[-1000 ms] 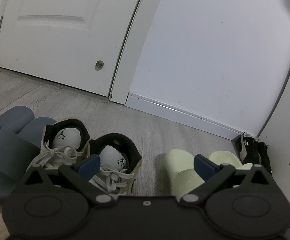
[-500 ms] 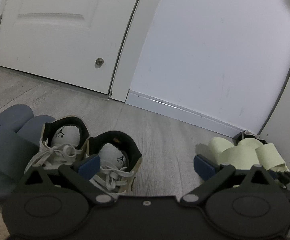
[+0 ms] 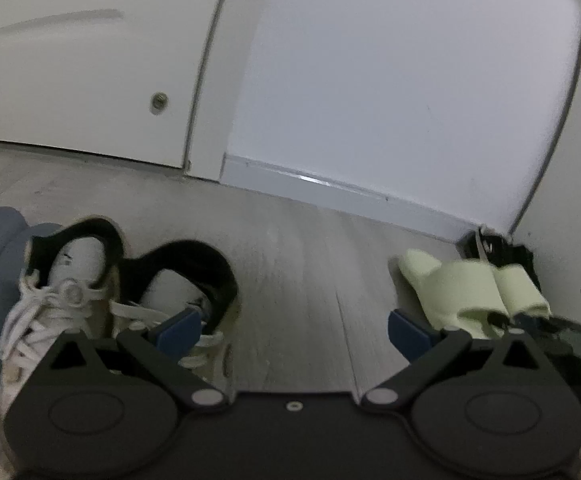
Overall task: Organize scattered shoes
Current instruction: 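Carry the green slides toward the black sneakers with the right tool, then lower the green slides beside the black sneakers and open the right tool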
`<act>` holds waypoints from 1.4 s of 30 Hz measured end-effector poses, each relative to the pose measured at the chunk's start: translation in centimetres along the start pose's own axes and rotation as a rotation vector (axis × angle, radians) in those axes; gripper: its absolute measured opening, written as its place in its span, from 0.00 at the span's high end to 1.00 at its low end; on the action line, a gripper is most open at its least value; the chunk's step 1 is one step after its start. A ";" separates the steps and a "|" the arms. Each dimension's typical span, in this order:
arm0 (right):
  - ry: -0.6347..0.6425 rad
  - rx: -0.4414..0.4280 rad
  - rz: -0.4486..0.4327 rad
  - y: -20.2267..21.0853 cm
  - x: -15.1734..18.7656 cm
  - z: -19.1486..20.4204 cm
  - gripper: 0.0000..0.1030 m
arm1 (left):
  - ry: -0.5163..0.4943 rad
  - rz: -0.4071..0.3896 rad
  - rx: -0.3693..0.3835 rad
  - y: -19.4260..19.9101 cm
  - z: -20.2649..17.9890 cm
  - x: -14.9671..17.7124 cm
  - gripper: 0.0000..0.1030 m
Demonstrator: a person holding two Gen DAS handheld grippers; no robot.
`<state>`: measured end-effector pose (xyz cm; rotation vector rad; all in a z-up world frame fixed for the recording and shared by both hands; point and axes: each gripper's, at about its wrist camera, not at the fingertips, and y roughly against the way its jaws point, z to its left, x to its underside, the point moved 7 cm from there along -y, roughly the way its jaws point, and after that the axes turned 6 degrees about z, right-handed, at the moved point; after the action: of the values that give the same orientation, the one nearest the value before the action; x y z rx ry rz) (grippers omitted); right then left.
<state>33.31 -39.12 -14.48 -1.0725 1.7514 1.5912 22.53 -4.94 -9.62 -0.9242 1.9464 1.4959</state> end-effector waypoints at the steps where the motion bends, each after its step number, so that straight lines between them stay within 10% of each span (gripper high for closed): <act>1: -0.025 0.004 0.014 -1.1 0.1 -0.6 0.68 | -0.004 0.006 0.003 -0.2 -0.1 0.1 0.02; 30: -0.402 -0.230 0.038 -10.8 -4.6 -3.7 0.62 | -0.032 0.117 0.064 -3.3 -1.3 1.4 0.02; 42: -0.318 -0.212 0.038 -10.9 -4.6 -3.5 0.58 | -0.020 0.107 0.063 -3.2 -1.1 1.2 0.02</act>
<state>45.31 -41.52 -16.17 -0.8259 1.4252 1.8875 24.23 -6.82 -12.23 -0.7863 2.0447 1.4872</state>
